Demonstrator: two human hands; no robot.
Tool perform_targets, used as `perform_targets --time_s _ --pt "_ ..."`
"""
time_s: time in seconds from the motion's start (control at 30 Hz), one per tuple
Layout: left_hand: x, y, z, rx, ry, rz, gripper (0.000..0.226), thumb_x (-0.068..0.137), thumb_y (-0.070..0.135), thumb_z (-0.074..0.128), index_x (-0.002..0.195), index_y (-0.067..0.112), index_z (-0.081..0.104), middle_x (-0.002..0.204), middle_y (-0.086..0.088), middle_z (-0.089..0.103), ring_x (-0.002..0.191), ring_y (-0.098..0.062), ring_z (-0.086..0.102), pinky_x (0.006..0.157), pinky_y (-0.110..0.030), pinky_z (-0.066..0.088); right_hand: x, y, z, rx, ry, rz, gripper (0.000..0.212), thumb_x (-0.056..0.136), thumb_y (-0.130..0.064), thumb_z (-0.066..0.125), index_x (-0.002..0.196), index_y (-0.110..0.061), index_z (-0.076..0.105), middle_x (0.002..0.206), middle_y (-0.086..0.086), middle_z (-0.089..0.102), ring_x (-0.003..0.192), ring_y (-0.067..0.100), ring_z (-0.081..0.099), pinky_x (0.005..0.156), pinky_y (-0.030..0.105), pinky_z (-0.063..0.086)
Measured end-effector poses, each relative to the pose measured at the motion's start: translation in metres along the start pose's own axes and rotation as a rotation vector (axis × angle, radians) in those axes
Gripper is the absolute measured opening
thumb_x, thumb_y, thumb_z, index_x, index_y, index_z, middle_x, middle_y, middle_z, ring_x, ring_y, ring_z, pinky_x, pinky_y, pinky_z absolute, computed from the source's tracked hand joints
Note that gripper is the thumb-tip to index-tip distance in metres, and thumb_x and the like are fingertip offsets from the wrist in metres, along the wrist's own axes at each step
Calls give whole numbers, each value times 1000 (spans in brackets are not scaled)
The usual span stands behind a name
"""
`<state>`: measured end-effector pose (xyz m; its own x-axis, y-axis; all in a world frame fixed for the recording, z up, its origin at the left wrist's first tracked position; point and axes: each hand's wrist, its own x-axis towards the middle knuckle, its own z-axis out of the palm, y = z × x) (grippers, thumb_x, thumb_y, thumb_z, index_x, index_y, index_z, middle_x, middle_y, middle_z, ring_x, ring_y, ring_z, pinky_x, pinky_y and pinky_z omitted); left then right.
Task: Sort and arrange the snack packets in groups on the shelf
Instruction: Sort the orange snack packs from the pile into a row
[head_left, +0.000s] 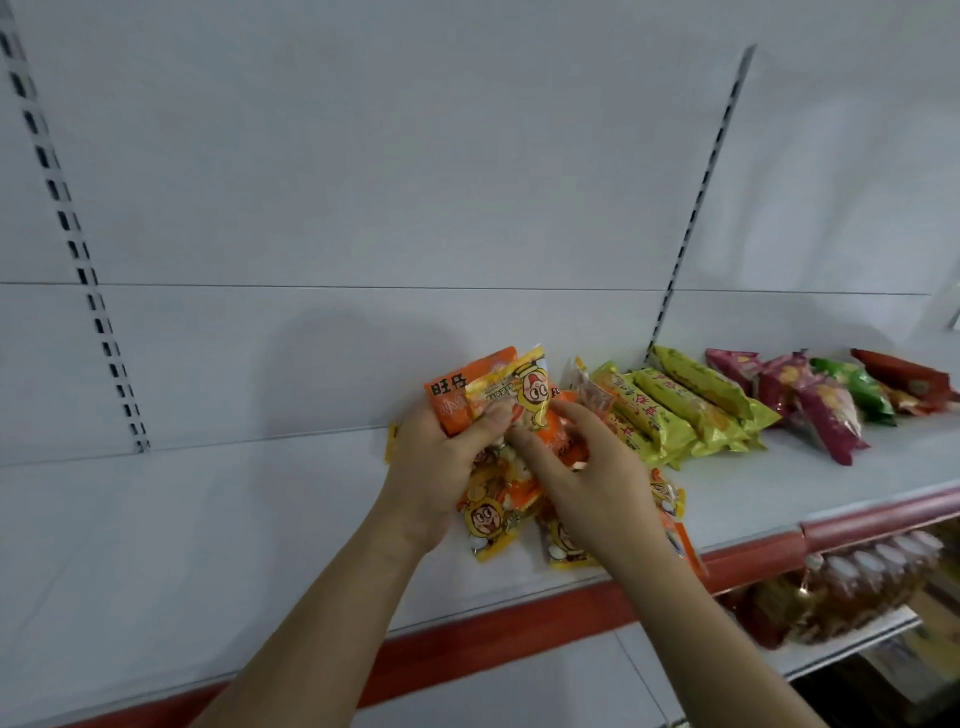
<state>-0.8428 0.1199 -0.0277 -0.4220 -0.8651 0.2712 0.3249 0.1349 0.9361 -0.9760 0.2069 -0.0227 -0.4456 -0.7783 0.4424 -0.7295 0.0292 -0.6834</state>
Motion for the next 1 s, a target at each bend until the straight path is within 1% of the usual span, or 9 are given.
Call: perform_targets --time_s 0.2,0.27,0.4,0.5,0.57,0.77,0.83,0.9,1.0 --pt "3 0 6 -121 -63 -195 45 105 52 48 132 21 67 128 -4 73 124 -27 66 109 -57 47 15 23 -41 221 -41 5 46 83 -33 79 111 -65 61 110 -9 67 95 17 67 89 48 55" --pt "6 4 5 -30 -62 -196 42 104 52 50 128 23 68 123 -2 75 122 -26 67 109 -56 48 21 24 -60 115 -212 -105 52 84 -17 79 104 -63 65 106 -18 62 85 3 61 84 40 53" --pt "11 11 15 206 -163 -202 74 72 88 61 123 34 69 123 10 74 123 -19 65 109 -51 48 35 9 -72 -292 -452 -289 67 82 -25 80 138 -50 50 120 -18 50 97 1 53 86 23 40" --pt "10 20 29 336 -268 -161 44 86 69 64 112 34 73 108 9 79 103 -12 74 98 -42 56 41 5 -72 -400 -392 -343 91 78 -28 81 149 -45 25 140 -10 41 112 12 53 85 21 41" --pt "11 20 34 399 -309 -114 28 89 51 71 110 32 74 104 8 79 99 -10 75 96 -40 57 43 10 -74 -284 -313 -326 96 76 -27 82 149 -46 22 141 -14 40 103 2 56 76 14 43" --pt "14 16 45 382 -404 -124 25 87 28 78 112 24 74 107 4 79 105 -12 74 96 -34 55 44 36 -74 -8 -119 -236 61 80 -30 80 129 -39 44 107 -25 58 96 -9 57 71 13 48" --pt "16 10 53 418 -357 -99 21 89 23 79 109 23 75 104 4 80 102 -13 74 93 -34 56 42 46 -74 12 -46 -211 59 81 -39 79 130 -35 47 110 -24 58 97 -6 58 74 16 49" --pt "16 3 57 423 -217 -74 25 85 30 81 105 16 77 101 -8 79 99 -27 74 95 -51 57 40 60 -78 32 17 -182 45 87 -47 70 125 -33 51 107 -21 61 95 -2 60 76 27 55" --pt "18 0 53 317 -62 -96 30 79 36 77 104 20 76 103 -7 79 100 -28 75 98 -59 54 30 84 -88 -127 -213 -187 42 89 -62 56 120 -35 61 109 -22 65 99 -2 61 87 33 55"
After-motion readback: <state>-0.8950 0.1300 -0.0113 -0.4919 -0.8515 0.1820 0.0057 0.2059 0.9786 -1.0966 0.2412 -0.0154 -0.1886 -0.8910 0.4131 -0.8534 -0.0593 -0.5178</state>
